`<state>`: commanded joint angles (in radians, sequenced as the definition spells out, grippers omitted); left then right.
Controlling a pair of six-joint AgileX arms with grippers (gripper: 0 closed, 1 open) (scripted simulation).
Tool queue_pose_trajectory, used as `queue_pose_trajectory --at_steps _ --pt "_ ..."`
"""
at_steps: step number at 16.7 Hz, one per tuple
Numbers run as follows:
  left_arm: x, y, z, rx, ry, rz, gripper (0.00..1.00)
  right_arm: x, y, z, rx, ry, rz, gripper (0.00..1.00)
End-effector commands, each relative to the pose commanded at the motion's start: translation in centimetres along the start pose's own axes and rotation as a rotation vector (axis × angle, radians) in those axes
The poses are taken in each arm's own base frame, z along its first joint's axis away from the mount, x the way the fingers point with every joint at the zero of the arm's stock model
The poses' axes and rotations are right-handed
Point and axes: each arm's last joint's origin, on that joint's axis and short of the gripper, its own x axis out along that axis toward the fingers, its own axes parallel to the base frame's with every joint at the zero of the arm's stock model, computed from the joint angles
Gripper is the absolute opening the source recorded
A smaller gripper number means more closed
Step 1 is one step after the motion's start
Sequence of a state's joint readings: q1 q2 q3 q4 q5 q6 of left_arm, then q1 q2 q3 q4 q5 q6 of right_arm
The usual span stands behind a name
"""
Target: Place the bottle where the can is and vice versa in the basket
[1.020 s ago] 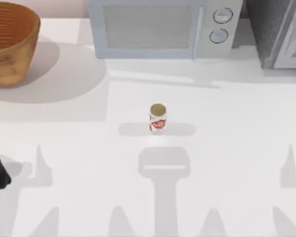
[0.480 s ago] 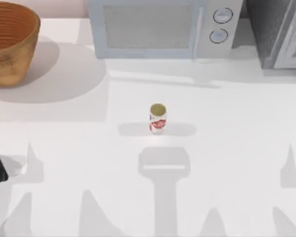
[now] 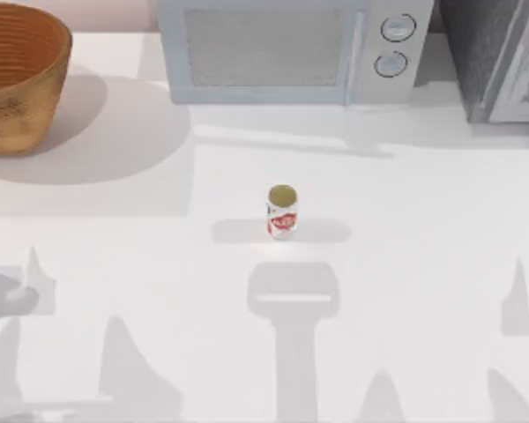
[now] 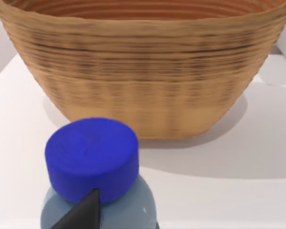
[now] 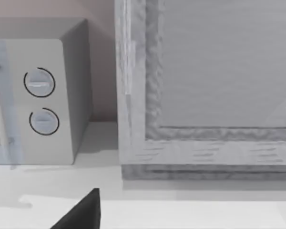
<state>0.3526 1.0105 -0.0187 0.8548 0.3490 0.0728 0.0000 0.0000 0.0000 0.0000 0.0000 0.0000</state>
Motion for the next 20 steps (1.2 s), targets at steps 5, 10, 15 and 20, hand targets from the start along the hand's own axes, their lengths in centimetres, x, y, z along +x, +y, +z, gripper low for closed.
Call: queue_pose_trajectory --at_steps 5,10,15,20 --pt "0.9 2.2 -1.7 0.001 0.009 -0.012 1.00 0.0 0.0 0.0 0.000 0.000 0.000 1.00" --pt "1.0 4.0 -3.8 0.001 0.017 -0.020 1.00 0.0 0.0 0.0 0.000 0.000 0.000 1.00" --pt "0.5 4.9 -5.5 -0.001 0.024 -0.024 1.00 0.0 0.0 0.0 0.000 0.000 0.000 1.00" --pt "0.3 5.1 -6.0 -0.002 0.027 -0.025 1.00 0.0 0.0 0.0 0.000 0.000 0.000 1.00"
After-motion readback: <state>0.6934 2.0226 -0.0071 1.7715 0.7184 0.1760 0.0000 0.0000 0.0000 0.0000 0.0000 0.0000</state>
